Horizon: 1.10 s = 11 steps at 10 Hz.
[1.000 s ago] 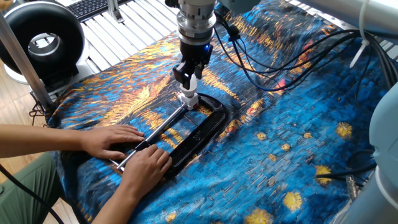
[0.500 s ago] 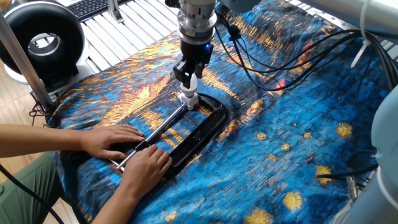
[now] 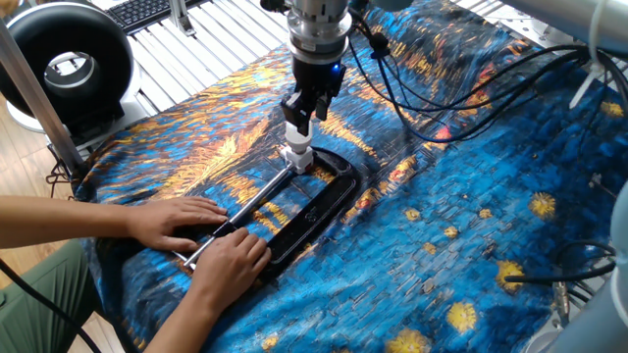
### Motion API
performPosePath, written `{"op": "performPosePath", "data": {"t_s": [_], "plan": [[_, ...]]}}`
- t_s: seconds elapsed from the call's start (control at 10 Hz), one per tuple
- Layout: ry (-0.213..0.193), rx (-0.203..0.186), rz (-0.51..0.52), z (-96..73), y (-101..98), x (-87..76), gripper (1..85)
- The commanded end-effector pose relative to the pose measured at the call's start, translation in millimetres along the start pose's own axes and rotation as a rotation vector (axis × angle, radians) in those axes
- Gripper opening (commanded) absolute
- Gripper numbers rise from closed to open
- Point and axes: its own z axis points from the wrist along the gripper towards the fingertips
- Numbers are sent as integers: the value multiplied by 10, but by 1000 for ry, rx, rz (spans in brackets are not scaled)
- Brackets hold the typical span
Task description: Take out the light bulb by rotating it
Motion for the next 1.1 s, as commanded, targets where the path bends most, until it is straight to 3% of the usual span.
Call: {"op": "performPosePath", "data": {"t_s": [0.0,0.2,0.5,0.6,0.8,1.0], "plan": [[-21,-33,32,-73,74,-5,487],[-62,-34,51,-78,73,-114,493],[-87,-32,50,-82,68,-178,513],[-67,-22,51,-80,52,-152,523],[-28,-23,82,-77,145,-263,513],[-12,-11,88,18,84,-232,500]]}}
